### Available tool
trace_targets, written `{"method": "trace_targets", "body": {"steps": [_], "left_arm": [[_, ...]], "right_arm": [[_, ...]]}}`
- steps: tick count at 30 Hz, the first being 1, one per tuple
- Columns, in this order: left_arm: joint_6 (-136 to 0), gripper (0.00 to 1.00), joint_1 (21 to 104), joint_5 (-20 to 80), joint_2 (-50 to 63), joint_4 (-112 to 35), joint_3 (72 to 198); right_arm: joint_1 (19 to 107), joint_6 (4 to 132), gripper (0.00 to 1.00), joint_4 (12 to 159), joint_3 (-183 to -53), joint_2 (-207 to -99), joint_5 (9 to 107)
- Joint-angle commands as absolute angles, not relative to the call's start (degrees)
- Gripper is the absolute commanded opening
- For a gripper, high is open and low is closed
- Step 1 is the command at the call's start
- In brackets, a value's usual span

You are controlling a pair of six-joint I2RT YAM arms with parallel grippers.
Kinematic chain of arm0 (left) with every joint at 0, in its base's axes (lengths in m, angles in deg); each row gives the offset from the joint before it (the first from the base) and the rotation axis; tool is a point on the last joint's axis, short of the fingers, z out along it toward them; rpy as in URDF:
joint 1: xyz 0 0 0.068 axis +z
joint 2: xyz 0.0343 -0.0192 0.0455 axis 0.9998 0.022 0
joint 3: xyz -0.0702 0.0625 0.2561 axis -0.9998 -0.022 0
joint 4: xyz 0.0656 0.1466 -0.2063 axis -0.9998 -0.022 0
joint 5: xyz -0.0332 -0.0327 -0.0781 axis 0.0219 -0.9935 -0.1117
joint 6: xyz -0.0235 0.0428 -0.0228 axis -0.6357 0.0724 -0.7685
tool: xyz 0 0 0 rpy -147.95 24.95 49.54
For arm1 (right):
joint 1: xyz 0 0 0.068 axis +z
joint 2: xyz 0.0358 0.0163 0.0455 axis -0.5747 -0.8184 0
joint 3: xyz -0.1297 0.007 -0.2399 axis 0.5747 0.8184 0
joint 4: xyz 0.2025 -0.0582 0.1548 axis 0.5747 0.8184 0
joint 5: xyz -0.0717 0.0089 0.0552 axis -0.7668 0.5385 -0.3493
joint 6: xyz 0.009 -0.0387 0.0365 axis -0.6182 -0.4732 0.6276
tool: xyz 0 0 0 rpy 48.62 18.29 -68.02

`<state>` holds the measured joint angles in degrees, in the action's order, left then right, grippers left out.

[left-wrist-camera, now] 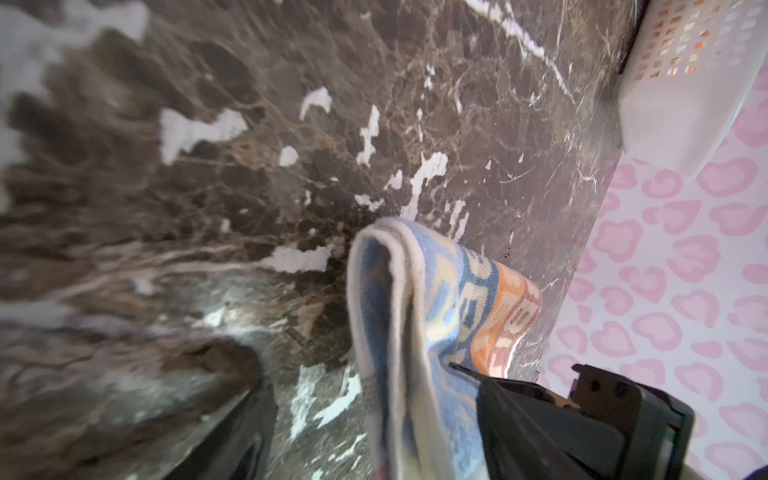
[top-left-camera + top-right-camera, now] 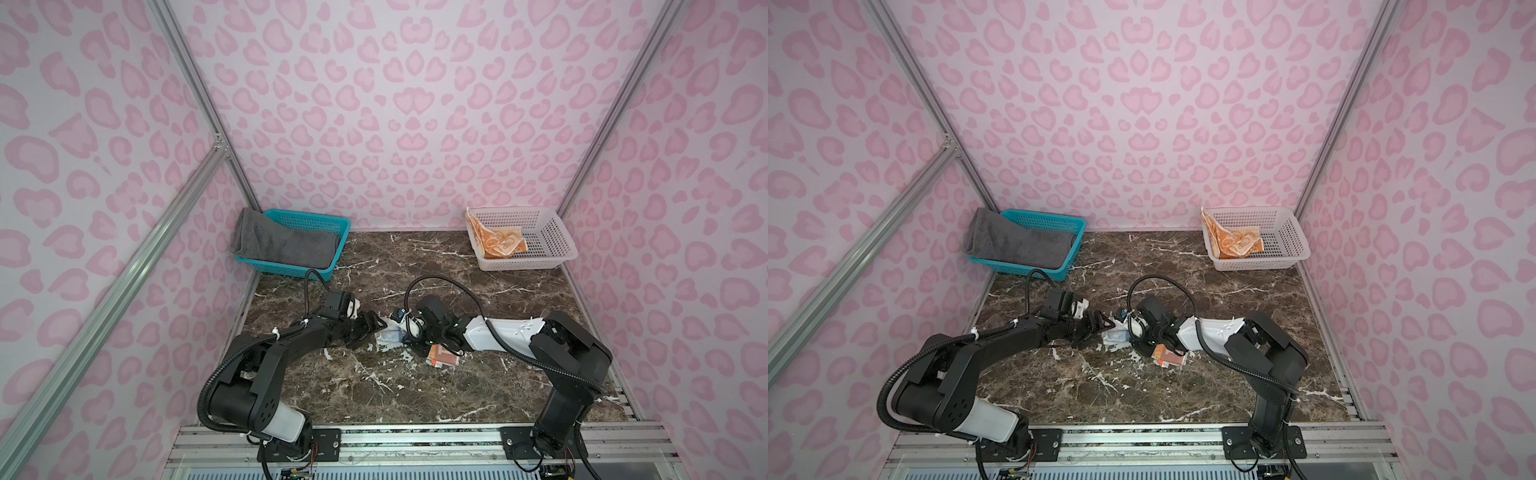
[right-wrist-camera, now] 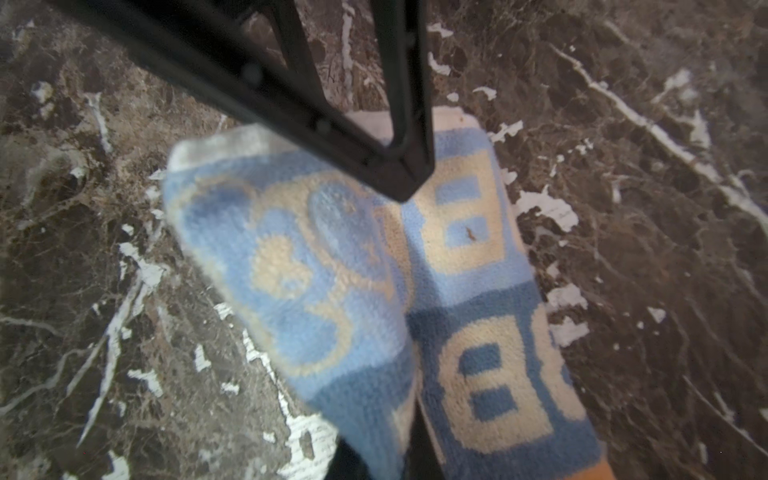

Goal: Fold and stack the towels
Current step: 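Carry the folded RABBIT towel with the left gripper into the teal basket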

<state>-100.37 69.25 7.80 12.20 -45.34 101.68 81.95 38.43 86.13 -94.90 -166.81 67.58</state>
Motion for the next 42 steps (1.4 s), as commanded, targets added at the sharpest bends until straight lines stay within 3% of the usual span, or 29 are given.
{"method": "trace_targets", "body": {"steps": [1,6,10,19,22,24,38,42], "left_arm": [[-101.7,0.66,68.41,6.36,13.77,-42.48,103.03],[-101.38,0.34,68.15,6.21,15.83,-42.34,105.73],[-99.2,0.04,68.17,6.56,16.82,-44.26,109.5],[-85.44,0.04,68.5,7.41,18.6,-57.31,124.33],[-77.9,0.04,69.02,9.2,19.95,-64.98,132.68],[-72.73,0.04,69.41,11.82,21.16,-70.44,138.77],[-50.03,0.03,82.95,25.4,38.72,-99.18,186.79],[-47.36,0.03,87.75,27.56,42.42,-97.42,189.63]], "right_arm": [[81.98,39.31,0.0,83.38,-94.45,-166.96,68.93],[82.0,39.41,0.01,82.78,-94.35,-166.77,69.39],[82.0,39.7,0.11,82.48,-93.76,-165.41,68.68],[81.69,45.07,0.73,79.76,-91.14,-158.92,60.7],[81.38,48.74,0.83,77.01,-89.7,-156.15,60.16],[81.34,51.29,0.97,75.68,-89.29,-154.85,59.56],[81.26,58.36,0.99,70.84,-91.58,-153.22,60.62],[81.11,57.56,0.99,71.59,-93.14,-154.13,61.22]]}}
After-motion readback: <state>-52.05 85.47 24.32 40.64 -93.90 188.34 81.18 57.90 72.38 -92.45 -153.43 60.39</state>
